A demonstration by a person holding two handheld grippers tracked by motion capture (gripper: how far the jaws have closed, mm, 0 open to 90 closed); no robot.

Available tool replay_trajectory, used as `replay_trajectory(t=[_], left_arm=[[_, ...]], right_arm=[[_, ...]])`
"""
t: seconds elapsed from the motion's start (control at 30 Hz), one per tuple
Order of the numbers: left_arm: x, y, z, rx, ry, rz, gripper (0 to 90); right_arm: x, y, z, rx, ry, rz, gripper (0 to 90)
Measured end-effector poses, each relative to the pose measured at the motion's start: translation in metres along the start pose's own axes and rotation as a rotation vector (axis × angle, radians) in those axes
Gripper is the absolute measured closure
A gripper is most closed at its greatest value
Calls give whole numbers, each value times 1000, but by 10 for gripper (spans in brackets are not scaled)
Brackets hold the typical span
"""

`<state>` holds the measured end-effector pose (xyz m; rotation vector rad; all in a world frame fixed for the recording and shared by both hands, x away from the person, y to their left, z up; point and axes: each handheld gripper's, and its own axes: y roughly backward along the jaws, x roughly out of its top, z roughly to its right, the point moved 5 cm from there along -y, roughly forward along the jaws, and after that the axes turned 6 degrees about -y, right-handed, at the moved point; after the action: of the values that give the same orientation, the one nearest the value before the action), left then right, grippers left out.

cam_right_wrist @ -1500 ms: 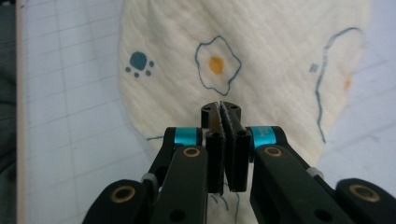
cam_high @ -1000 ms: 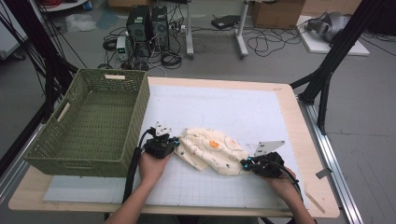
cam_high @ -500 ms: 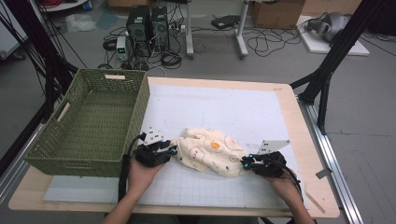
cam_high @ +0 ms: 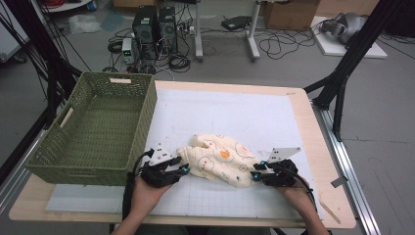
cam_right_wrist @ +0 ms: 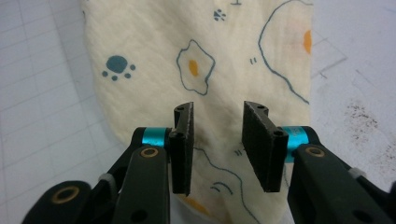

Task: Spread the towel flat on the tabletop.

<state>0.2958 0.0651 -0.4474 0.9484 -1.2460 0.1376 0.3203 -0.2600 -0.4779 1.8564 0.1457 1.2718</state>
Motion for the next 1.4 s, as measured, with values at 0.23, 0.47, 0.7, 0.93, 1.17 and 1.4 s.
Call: replay_trajectory(t=[0.23,0.47,0.7,0.93,1.17,1.4], left_arm=[[-11,-29,15,-88,1,-97,577],[-9,-44,19,16,-1,-97,695],[-5,-35,17,-26,-25,-80,860],[3,9,9,-36,-13,-7,863],[13,38,7,-42,-59,6,863],[4,47,1,-46,-40,-14,695]], right_arm=[[0,-1,0,-6,-9,1,642],[1,-3,-1,-12,-11,6,719],[3,-3,-5,4,17,-5,862],[7,5,-20,23,80,4,877],[10,22,-50,89,117,38,877],[10,26,-80,194,155,40,789]])
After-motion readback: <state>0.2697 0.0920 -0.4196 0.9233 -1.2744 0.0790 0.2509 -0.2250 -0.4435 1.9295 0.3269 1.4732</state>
